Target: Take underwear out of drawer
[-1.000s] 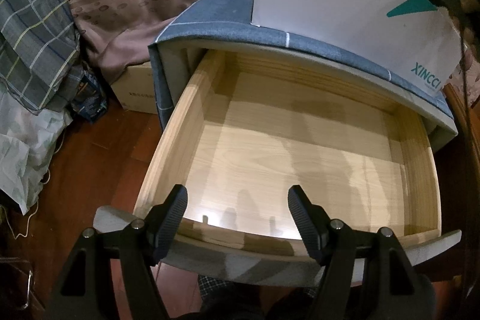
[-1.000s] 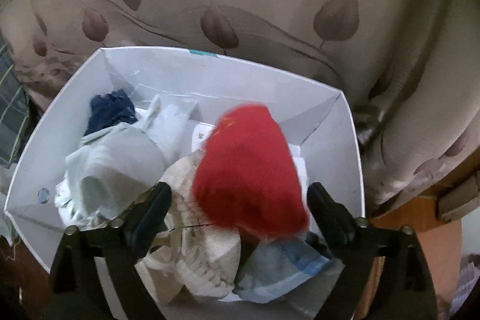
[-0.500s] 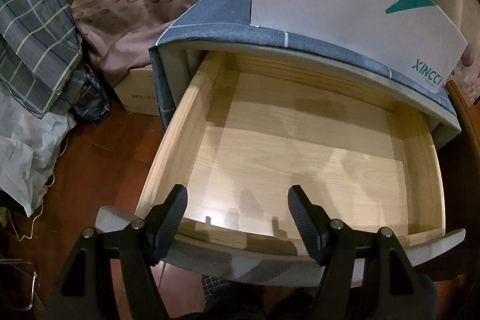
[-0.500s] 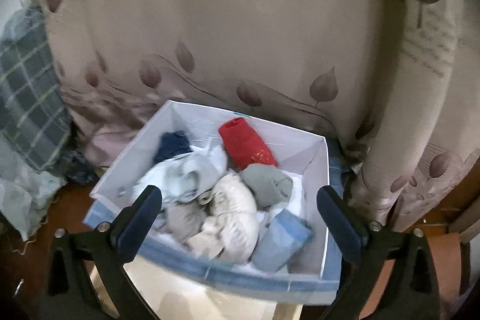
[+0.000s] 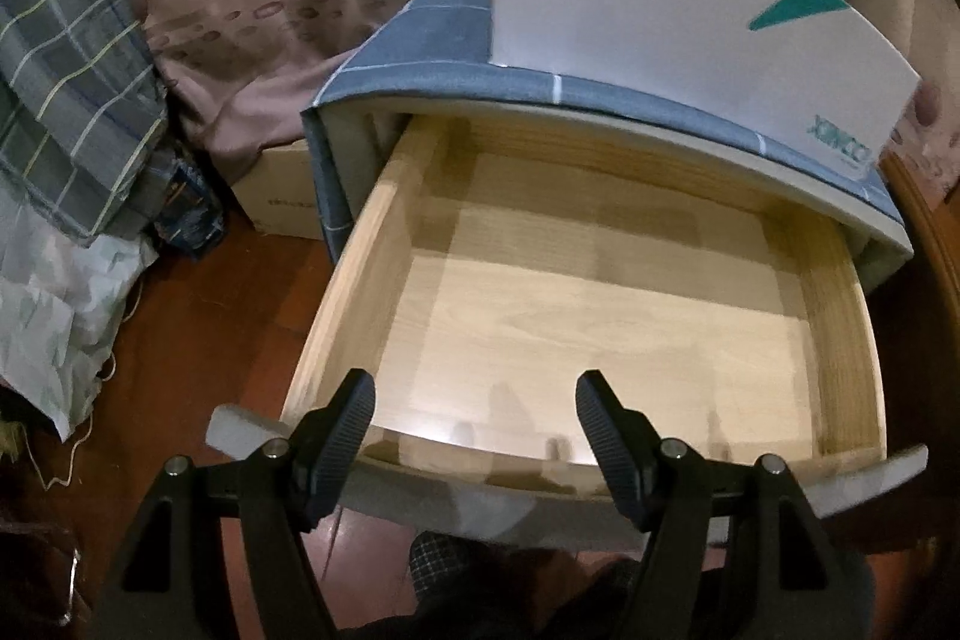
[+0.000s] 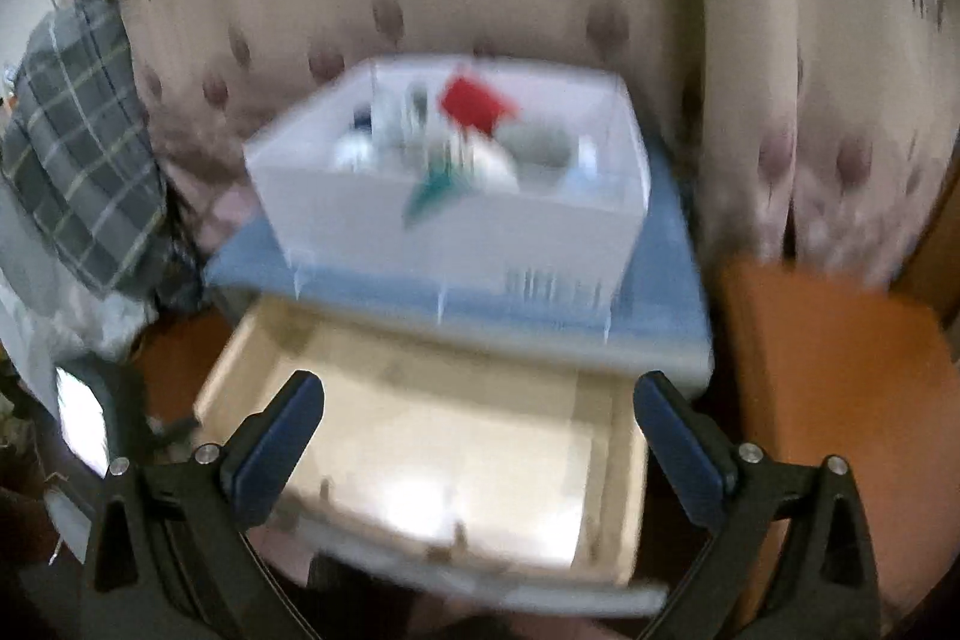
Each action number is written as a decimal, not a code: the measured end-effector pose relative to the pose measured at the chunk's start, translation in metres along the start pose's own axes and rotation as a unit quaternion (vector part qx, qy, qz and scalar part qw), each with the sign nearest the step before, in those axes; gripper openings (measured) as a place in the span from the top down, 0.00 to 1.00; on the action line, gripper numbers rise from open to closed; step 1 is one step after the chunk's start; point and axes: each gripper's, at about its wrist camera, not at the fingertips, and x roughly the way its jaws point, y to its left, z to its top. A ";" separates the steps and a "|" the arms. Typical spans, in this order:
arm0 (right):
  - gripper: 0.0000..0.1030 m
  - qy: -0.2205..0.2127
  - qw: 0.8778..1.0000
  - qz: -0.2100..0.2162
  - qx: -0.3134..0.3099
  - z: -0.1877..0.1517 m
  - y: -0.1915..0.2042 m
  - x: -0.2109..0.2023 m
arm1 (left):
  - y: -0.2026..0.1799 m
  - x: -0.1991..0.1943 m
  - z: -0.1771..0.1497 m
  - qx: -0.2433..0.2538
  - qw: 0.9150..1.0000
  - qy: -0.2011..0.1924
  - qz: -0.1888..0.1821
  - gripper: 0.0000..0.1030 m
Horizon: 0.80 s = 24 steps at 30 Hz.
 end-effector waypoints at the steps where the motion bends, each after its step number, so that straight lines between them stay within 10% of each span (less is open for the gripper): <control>1: 0.00 0.018 1.000 -0.001 0.003 -0.014 0.000 0.011 | -0.001 -0.001 -0.001 0.004 1.000 0.000 0.000 0.31; 8: 0.01 0.062 0.998 0.005 0.030 -0.074 0.009 0.056 | -0.008 -0.008 -0.006 0.032 0.999 -0.007 0.001 0.31; 24: 0.01 0.028 0.997 -0.033 0.057 -0.083 0.012 0.066 | -0.015 -0.005 -0.011 0.048 0.999 0.001 -0.004 0.31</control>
